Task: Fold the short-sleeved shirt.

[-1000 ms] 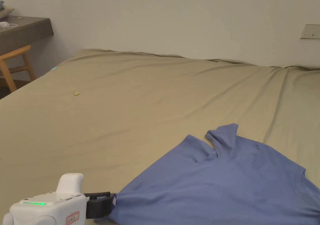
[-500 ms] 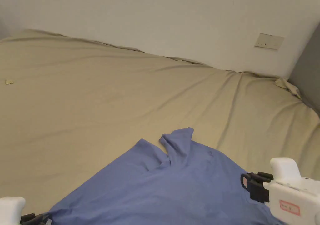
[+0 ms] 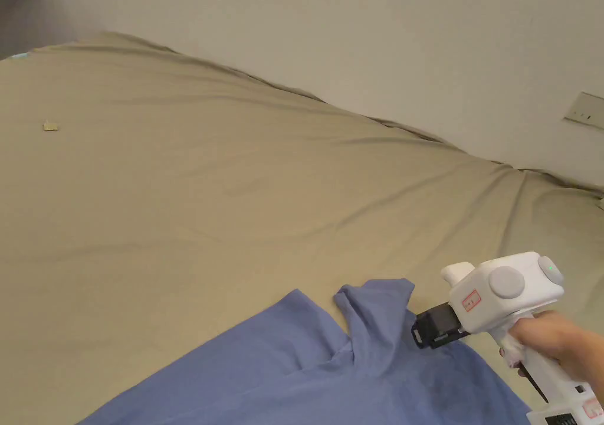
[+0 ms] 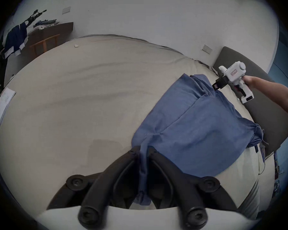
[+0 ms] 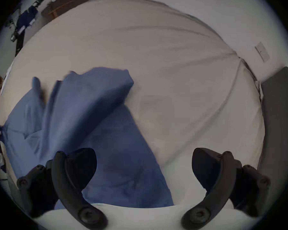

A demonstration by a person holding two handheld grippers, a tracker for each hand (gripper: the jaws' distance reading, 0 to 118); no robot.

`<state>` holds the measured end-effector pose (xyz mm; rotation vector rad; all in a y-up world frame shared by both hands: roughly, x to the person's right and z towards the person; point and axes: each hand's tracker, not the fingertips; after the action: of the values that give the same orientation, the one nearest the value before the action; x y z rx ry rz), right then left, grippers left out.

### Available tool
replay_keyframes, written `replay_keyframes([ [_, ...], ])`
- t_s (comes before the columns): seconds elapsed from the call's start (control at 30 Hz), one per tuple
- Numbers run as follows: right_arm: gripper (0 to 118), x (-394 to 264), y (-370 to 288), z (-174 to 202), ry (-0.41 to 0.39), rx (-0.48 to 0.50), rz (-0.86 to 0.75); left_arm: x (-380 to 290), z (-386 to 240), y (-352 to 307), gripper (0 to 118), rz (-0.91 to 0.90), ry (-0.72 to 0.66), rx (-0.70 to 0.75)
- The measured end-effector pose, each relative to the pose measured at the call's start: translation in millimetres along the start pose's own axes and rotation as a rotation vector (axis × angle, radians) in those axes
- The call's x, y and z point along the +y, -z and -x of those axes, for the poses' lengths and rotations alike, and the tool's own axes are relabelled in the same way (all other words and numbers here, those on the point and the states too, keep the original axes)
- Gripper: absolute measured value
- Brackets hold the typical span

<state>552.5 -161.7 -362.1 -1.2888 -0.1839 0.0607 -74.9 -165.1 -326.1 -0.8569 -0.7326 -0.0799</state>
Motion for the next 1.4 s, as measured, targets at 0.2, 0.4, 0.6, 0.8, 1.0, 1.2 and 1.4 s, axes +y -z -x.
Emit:
replay_keyframes([
  [0.2,24,-16.3,-8.5,7.4,0.062,0.119,-0.019,2.4,5.6,2.7,6,0.000,-0.036,-0.025],
  [0.4,4,-39.5,-48.3,11.5,0.239,0.194,-0.193,7.2,5.5,-9.2,6,-0.049,-0.077,-0.048],
  [0.6,4,-70.3,-143.3,15.6,0.334,0.161,-0.475,54.2,-3.4,-46.5,6,-0.180,-0.032,-0.099],
  [0.8,4,-94.1,-275.0,16.8,0.344,0.017,-0.751,155.6,-29.4,-90.6,6,-0.339,0.108,-0.134],
  [1.0,4,-92.2,-384.3,-1.0,0.370,-0.159,-0.945,268.5,-57.9,-113.7,6,-0.441,0.226,-0.102],
  [1.2,4,-71.4,-455.2,-26.8,0.401,-0.280,-1.047,368.7,-77.4,-118.3,6,-0.493,0.305,-0.027],
  [1.4,4,-31.3,-496.2,-57.0,0.419,-0.388,-1.113,457.4,-88.1,-127.1,5,-0.580,0.296,0.051],
])
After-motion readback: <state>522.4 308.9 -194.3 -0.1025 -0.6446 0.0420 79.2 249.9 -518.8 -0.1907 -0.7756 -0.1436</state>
